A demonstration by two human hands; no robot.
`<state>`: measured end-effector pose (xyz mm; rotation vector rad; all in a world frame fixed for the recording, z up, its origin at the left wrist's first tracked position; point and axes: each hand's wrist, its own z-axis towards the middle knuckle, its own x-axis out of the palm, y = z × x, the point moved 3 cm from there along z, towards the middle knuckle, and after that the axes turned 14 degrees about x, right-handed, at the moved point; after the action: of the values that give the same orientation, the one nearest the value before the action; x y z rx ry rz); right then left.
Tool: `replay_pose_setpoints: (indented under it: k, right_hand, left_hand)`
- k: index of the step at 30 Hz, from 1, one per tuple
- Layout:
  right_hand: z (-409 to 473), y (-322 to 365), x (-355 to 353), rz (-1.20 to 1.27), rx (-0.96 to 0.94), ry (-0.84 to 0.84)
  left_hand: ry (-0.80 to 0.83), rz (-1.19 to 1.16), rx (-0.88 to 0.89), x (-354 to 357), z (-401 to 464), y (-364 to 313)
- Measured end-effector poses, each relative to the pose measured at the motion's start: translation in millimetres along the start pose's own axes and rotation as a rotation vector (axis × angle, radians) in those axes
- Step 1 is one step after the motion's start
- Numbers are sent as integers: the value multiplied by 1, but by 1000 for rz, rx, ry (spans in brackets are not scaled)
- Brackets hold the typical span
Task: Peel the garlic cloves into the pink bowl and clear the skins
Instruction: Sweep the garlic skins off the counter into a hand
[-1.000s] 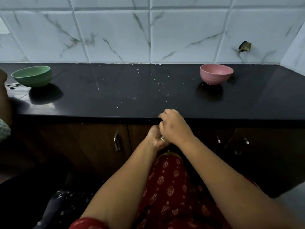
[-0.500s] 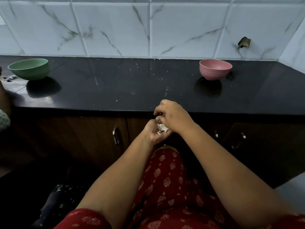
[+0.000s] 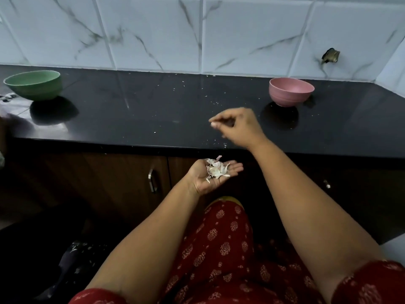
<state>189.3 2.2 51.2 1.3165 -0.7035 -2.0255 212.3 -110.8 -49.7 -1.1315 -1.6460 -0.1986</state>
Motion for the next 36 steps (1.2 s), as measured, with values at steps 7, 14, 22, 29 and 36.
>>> replay_pose_setpoints:
  k: [7, 14, 22, 29, 36]
  right_hand:
    - [62, -66, -21, -109, 375, -124]
    - [117, -108, 0, -726, 494, 125]
    - [123, -89, 39, -810, 346, 433]
    - [64, -50, 56, -753, 96, 547]
    - [4, -20, 59, -688, 10, 569]
  left_hand:
    - [-13, -58, -39, -7, 13, 0]
    - [44, -71, -78, -7, 20, -1]
    - [93, -120, -91, -11, 25, -4]
    - [89, -146, -93, -9, 24, -3]
    - [62, -40, 67, -5, 18, -4]
